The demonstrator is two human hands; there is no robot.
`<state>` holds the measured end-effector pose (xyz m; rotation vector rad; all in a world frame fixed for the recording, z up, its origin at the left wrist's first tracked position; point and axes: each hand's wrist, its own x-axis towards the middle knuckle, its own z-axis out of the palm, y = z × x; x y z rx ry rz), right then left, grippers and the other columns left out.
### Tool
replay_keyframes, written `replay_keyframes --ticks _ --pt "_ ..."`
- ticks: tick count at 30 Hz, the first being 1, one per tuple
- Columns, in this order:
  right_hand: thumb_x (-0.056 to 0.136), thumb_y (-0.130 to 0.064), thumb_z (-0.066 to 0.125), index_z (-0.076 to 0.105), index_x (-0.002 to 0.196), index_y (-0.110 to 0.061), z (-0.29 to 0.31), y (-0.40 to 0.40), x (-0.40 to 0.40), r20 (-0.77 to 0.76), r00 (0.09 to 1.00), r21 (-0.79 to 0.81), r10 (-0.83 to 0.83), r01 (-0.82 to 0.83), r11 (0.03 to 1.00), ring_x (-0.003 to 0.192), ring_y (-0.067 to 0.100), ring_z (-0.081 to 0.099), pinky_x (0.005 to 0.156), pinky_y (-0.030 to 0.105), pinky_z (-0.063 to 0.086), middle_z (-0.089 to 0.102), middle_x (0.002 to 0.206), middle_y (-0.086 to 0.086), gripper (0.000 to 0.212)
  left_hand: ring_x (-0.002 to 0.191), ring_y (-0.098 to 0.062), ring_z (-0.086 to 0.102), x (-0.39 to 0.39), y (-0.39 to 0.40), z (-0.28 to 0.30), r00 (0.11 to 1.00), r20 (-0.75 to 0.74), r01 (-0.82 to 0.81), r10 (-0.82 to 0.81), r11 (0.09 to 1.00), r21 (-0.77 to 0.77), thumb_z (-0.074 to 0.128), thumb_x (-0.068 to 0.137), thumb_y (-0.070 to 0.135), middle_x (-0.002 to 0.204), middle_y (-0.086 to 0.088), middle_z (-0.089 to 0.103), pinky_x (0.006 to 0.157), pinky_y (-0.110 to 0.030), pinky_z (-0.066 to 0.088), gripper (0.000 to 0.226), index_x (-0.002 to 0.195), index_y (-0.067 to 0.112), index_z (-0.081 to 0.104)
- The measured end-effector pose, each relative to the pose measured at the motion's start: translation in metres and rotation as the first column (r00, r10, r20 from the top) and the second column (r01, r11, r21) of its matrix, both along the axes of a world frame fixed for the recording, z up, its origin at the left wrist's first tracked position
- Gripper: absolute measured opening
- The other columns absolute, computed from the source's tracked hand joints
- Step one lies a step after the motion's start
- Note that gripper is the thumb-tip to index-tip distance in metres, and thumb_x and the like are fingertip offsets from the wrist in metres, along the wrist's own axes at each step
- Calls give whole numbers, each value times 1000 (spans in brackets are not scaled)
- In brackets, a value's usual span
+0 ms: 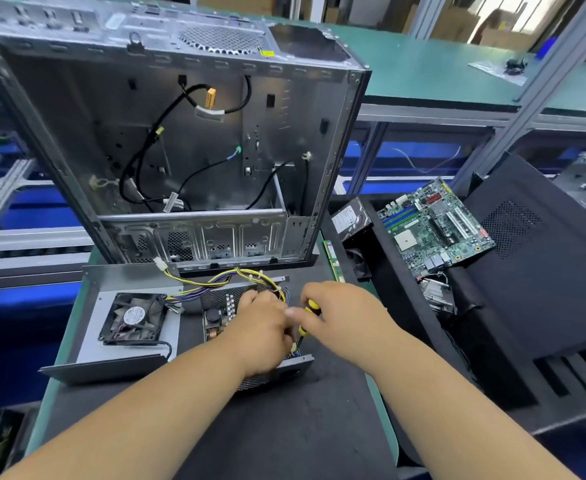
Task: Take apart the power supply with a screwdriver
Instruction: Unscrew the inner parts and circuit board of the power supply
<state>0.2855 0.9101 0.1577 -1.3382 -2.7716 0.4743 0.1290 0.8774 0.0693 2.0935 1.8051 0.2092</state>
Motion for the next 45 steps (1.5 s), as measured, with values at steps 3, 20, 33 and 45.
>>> replay_keyframes --ticks 3,20,33,45 --pt "99 -50 48 48 89 -26 1 5 -1 10 1000 -23 2 -1 1000 83 19 49 65 33 37 47 79 -8 26 113 -16 40 3 -3 9 1000 -2 3 -3 1000 1 48 83 16 102 12 63 102 -30 8 29 93 28 72" --pt "93 -44 50 42 93 -19 -5 9 -3 64 996 92 59 -65 994 82 28 54 61 33 33 52 84 0 27 142 -20 18 17 -22 14 982 -182 29 -59 986 -166 28 68 88 141 6 48 119 -48 -5 88 127 31 59" --pt "82 -25 60 45 93 -24 -4 14 -1 -75 996 -41 58 -61 997 81 21 49 62 31 34 51 93 -6 19 133 -19 23 19 -22 9 979 -200 6 -30 993 -119 37 77 83 118 6 53 117 -45 -7 76 116 24 64" --pt "98 -36 51 39 98 -21 -11 13 3 -43 996 36 84 -83 996 71 24 48 58 34 33 51 79 -3 20 135 -20 22 19 -22 10 976 -217 -7 -20 993 -120 40 78 81 122 1 49 118 -46 -5 72 118 26 64"
